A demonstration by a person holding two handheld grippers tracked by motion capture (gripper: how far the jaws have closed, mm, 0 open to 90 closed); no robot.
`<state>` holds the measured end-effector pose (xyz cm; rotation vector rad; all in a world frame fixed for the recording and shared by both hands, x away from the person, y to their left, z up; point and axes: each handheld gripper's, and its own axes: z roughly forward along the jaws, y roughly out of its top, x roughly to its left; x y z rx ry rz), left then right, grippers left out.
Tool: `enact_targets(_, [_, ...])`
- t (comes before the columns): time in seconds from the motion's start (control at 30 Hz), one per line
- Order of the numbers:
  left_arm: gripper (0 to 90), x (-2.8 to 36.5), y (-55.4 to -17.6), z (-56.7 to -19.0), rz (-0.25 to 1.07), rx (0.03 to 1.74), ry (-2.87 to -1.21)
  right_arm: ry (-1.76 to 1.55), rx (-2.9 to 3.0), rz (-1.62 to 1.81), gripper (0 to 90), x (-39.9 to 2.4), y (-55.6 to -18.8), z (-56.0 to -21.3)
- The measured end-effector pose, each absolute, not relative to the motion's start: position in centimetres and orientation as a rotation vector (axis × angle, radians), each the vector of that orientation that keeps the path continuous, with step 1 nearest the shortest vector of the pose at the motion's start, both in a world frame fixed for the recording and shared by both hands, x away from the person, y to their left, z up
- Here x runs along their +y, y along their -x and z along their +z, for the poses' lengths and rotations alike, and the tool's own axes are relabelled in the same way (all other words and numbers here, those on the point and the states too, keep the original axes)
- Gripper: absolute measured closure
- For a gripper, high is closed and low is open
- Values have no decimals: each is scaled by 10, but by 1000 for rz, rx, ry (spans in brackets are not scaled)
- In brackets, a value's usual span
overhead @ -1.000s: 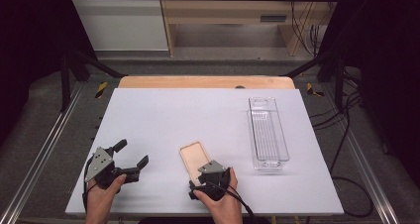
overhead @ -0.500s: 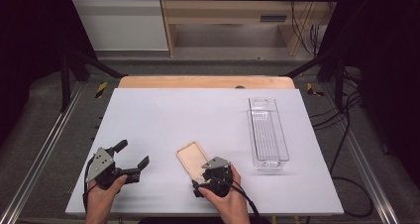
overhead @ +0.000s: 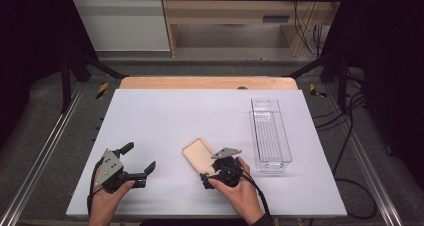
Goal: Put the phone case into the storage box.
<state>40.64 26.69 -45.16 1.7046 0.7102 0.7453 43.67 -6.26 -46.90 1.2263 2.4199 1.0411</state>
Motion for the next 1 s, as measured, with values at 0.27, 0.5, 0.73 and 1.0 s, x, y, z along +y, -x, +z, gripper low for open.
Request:
enact_targets(0.27, [28, 253, -404, -453, 769, 644, -1768, -1241, 2421, 1068, 144, -77, -448, -459])
enact_targets(0.5, [29, 248, -404, -455, 767, 635, -1804, -1270, 2431, 1092, 149, -80, -457, -462])
enact_targets(0.73, [30, 249, -404, -455, 775, 638, -1800, -1269, 2426, 1128, 150, -78, -456, -462])
enact_targets(1.0, [31, 241, -402, -454, 825, 596, -1845, -1260, 2416, 1173, 152, -81, -456, -444])
